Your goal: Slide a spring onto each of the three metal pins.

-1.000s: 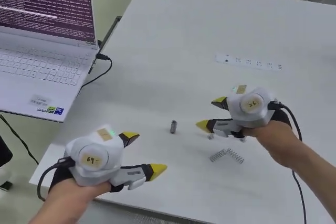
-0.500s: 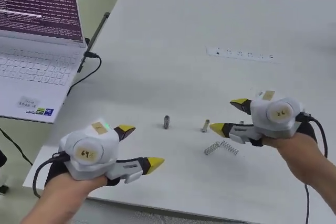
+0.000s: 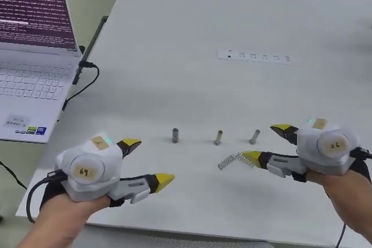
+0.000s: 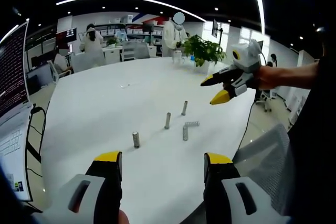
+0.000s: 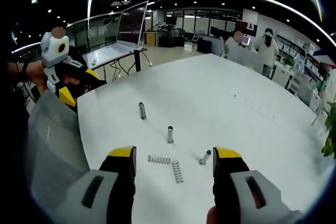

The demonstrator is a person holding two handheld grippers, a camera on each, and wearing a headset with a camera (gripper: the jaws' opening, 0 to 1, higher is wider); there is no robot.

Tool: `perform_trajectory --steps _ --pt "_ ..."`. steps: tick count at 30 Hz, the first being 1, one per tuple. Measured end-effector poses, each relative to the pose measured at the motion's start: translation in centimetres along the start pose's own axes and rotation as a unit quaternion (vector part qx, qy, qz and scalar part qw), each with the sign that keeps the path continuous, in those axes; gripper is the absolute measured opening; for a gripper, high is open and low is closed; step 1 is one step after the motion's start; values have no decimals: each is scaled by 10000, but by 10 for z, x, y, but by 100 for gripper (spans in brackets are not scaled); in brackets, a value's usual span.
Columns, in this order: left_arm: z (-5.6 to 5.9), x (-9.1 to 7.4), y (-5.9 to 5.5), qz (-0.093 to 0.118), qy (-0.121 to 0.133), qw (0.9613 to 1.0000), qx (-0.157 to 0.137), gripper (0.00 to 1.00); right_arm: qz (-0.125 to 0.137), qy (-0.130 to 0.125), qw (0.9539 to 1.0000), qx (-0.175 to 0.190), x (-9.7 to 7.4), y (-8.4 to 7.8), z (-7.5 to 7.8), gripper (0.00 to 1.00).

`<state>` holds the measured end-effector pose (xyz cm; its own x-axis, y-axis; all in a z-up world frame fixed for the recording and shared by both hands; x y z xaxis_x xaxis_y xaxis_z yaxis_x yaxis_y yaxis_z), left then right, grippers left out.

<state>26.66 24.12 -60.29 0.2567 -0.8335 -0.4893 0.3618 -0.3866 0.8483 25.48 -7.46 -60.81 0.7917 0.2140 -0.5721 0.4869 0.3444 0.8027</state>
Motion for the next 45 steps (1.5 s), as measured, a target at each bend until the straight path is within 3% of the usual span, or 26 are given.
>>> perform_trajectory --steps 10,25,34,45 --pt "-1 -4 0 -21 44 10000 -25 59 -74 -95 9995 284 -20 -21 -12 60" --pt "-1 -2 -5 -73 55 9999 -88 59 -161 -101 9980 606 -29 -36 -24 61" --pt "3 9 -3 -155 -45 9999 -43 58 -176 -144 9974 679 -34 -40 -18 61" --pt "8 39 0 -359 -339 9988 65 56 -236 -181 9973 676 -39 -46 -12 61"
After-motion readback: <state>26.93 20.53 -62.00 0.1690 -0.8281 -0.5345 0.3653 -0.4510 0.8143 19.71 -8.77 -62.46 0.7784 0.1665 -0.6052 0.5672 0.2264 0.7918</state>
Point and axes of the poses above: the centre of the closed fingertips' face, and the gripper's own axes: x roughly forward along the fingers, z roughly to its right, y roughly out of its top, the point moved 9 cm from there along -x, roughly backward along the fingers, and after that the axes turned 14 degrees about -y, right-handed, at the moved point
